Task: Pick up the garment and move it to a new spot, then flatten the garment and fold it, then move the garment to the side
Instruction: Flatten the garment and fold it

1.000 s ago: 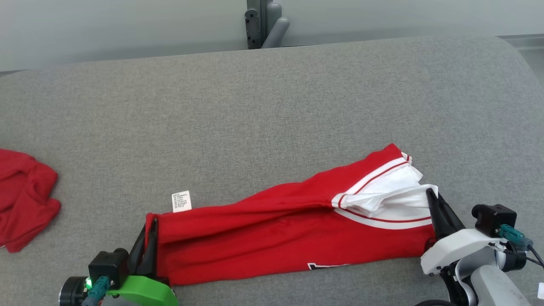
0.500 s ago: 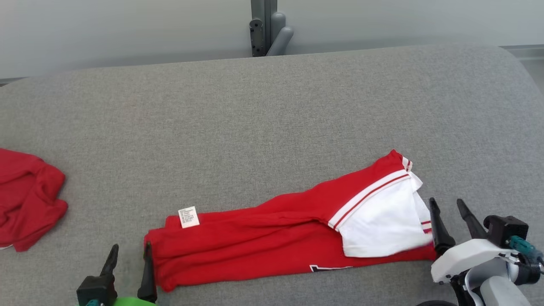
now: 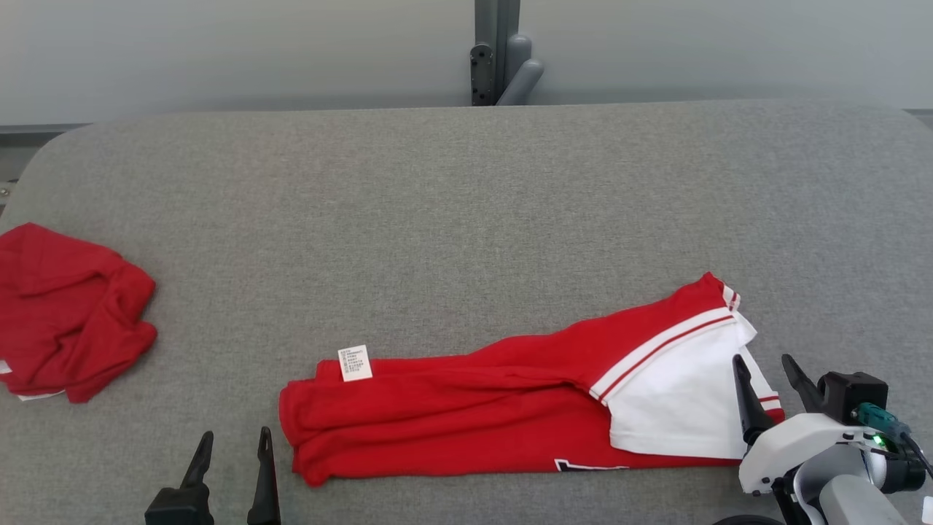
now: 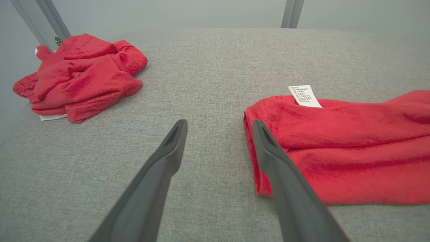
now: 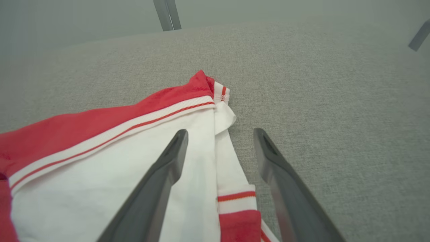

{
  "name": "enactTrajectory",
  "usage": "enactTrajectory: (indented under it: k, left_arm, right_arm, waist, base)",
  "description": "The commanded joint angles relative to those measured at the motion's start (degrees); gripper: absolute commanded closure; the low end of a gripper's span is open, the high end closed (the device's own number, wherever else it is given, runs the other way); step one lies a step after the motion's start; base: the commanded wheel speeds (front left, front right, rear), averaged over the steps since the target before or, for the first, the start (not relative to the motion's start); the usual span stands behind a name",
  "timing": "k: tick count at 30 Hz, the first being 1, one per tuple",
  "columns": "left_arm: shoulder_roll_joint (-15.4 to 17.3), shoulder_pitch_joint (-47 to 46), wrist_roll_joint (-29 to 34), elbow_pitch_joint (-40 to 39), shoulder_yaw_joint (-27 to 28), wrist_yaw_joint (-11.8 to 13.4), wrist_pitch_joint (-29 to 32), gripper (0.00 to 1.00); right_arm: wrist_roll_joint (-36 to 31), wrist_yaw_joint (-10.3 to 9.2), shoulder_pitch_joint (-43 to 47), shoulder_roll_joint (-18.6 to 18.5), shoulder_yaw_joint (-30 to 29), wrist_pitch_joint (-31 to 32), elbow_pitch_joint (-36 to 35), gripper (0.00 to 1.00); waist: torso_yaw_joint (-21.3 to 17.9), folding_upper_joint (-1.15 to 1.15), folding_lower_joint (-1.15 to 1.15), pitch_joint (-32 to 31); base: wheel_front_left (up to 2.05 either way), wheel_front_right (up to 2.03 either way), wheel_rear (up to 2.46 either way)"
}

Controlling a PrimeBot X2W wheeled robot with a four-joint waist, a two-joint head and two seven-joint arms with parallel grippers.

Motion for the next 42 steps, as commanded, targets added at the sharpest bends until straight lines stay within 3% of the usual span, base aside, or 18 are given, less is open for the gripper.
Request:
enactTrajectory:
  k: [1,10,16,17,18,19,23,27,32,35,39,42]
  left_arm:
    - [0.1,-1.0,-0.5,-0.2,-0.2,0.5,0.0,0.0]
    - [0.1,-1.1,-0.9,-0.2,-1.2,0.5,0.0,0.0]
    - [0.1,-1.8,-1.2,-0.2,-1.5,0.5,0.0,0.0]
    - [0.1,-1.9,-1.2,-0.3,-1.5,0.4,0.0,0.0]
    - [0.1,-2.0,-1.2,-0.4,-1.5,0.4,0.0,0.0]
    - [0.1,-2.0,-1.3,-0.4,-1.6,0.4,0.0,0.0]
    - [0.1,-2.1,-1.8,-0.5,-1.7,0.4,0.0,0.0]
    - [0.1,-2.3,-4.1,-0.3,-2.3,-1.0,0.0,0.0]
    - [0.1,-2.7,-4.9,-0.3,-3.0,-1.4,0.0,0.0]
    - [0.1,-2.6,-5.0,-0.2,-3.7,-1.6,0.0,0.0]
    - [0.1,-2.4,-5.0,0.0,-4.2,-1.6,0.0,0.0]
    - [0.1,-2.5,-5.0,0.1,-4.7,-1.7,0.0,0.0]
  right_arm:
    - [-0.3,-0.09,-0.8,-0.3,0.5,-0.1,1.4,0.0]
    - [-0.6,-0.1,-7.6,-2.9,2.6,0.0,13.6,0.0]
    - [1.1,-0.1,-9.6,-1.8,3.7,2.1,21.6,0.0]
    - [1.7,-0.1,-9.7,-1.4,3.8,2.6,22.6,0.07]
    - [2.6,-0.1,-9.9,-0.9,4.3,3.3,23.6,0.58]
    - [3.3,-0.1,-10.0,-0.5,4.8,3.4,24.2,1.0]
    - [7.5,-0.17,-10.5,-0.8,3.7,2.2,25.2,1.0]
    - [10.0,-0.51,-11.4,-5.7,-3.1,0.3,25.5,1.0]
    - [5.6,-0.1,-9.9,-8.3,-15.2,0.0,19.6,1.0]
    - [2.0,-0.1,-8.0,-6.5,-20.2,-0.1,15.3,1.0]
    - [-0.6,-0.08,-6.8,-3.7,-19.2,-0.1,10.5,1.0]
    - [-0.3,-0.08,-5.5,-1.0,-13.8,-0.1,6.2,1.0]
  waist:
    - [1.4,0.0,0.0,0.6]
    - [4.7,0.0,0.0,2.7]
    - [5.6,0.0,0.0,3.3]
    - [5.6,0.0,0.0,3.4]
    - [5.7,0.0,0.0,3.5]
    - [5.7,0.0,0.0,3.5]
    - [5.4,0.0,0.0,3.7]
    - [5.1,0.0,0.0,4.0]
    - [4.4,0.0,0.0,4.4]
    - [3.6,0.0,0.0,4.4]
    - [2.5,0.0,0.0,4.2]
    - [1.2,0.0,0.0,4.0]
  base:
    - [0.0,0.0,0.0]
    - [0.0,0.0,0.0]
    - [0.0,0.0,0.0]
    - [0.0,0.0,0.0]
    - [0.0,0.0,0.0]
    - [0.0,0.0,0.0]
    - [0.0,0.0,0.0]
    - [0.0,0.0,0.0]
    - [0.0,0.0,0.0]
    - [0.0,0.0,0.0]
    - [0.0,0.0,0.0]
    - [0.0,0.0,0.0]
